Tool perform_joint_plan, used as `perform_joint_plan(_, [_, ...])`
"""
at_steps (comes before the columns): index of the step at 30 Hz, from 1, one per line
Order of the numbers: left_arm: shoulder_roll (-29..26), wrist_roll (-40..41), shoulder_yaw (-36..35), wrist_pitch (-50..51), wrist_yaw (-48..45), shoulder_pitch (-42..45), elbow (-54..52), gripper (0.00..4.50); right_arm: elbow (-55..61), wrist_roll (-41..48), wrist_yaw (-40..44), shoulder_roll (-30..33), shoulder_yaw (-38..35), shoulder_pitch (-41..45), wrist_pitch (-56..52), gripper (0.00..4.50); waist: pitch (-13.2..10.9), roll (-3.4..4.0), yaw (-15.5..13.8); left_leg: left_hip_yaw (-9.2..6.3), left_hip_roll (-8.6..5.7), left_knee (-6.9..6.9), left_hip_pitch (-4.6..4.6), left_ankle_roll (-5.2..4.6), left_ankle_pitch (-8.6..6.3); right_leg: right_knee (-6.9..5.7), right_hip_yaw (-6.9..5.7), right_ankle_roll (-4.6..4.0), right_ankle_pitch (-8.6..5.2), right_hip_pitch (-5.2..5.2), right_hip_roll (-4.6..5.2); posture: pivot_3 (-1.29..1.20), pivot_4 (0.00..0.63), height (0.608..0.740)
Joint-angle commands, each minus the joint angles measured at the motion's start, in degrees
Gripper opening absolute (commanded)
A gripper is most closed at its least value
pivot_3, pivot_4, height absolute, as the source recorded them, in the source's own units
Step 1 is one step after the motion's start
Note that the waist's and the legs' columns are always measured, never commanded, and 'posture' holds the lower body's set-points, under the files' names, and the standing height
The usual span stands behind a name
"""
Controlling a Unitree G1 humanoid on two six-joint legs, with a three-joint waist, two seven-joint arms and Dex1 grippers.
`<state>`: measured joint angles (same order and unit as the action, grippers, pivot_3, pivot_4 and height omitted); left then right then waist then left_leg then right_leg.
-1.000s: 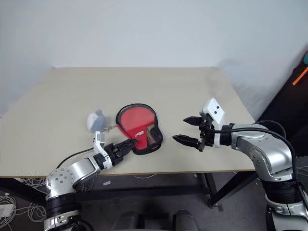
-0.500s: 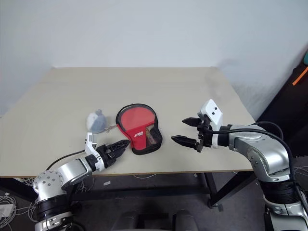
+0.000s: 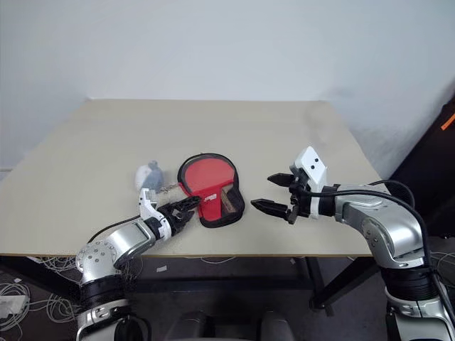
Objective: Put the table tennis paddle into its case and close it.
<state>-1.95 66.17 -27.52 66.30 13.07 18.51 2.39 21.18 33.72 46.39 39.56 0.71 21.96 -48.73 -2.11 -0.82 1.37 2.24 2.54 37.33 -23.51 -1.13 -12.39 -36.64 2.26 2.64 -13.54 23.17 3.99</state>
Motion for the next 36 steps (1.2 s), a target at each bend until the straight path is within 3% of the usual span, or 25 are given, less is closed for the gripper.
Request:
perform_joint_plan(1, [1.26,-1.48,0.13,-0.68,5.50,2.56,2.73,3.62,2.00,0.92,-0.45,-0.29,-1.02,1.29,0.25,4.50,0.00,-0.01,-0.19,0.00,0.00,0.00,0.00,0.00,0.00,0.00,0.01,0.00,0.00,0.00,0.00,0.00,0.000,0.740])
perform_joint_plan(13, [2.62,-2.11,1.33,0.92,11.20,6.16,6.35,3.62,2.32,1.24,-1.65,-1.77,-0.71,2.29,-0.44,4.50,0.01,-0.03,-0.25,0.00,-0.01,0.00,-0.02,-0.01,0.01,0.02,0.00,0.01,0.00,0.00,-0.01,0.00,0.000,0.740])
perform_joint_plan(23, [0.96,-3.60,4.90,4.81,2.89,4.05,9.07,3.62,2.20,1.22,-1.99,-2.45,-0.66,3.33,-1.07,4.50,0.02,-0.04,-0.37,-0.01,-0.04,-0.01,-0.02,0.16,-0.10,0.06,-0.01,0.03,-0.02,0.00,0.01,0.00,0.000,0.740])
perform_joint_plan(26, [-0.93,-4.47,5.27,6.06,-0.75,3.35,11.15,3.03,2.14,1.24,-2.01,-2.63,-0.47,3.62,-1.14,4.50,0.02,-0.04,-0.35,0.00,-0.05,-0.02,-0.02,0.14,-0.12,0.08,-0.01,0.06,-0.03,0.00,0.02,0.00,0.000,0.740])
perform_joint_plan(34, [-4.74,-8.93,6.38,6.35,-7.55,2.08,17.30,0.24,2.23,1.38,-2.23,-3.28,-0.18,4.10,-1.61,4.50,0.28,0.19,-0.30,-0.01,-0.05,-0.05,-0.01,0.13,-0.14,0.12,-0.02,0.08,-0.05,0.00,0.03,0.00,0.000,0.740])
perform_joint_plan(36, [-5.50,-10.32,6.76,5.92,-8.90,1.79,18.46,0.01,2.47,1.50,-2.38,-3.53,-0.18,4.11,-1.88,4.50,0.69,0.48,-0.20,0.01,-0.07,-0.06,0.05,0.11,-0.18,0.17,-0.01,0.09,-0.06,-0.01,0.05,0.00,0.000,0.740])
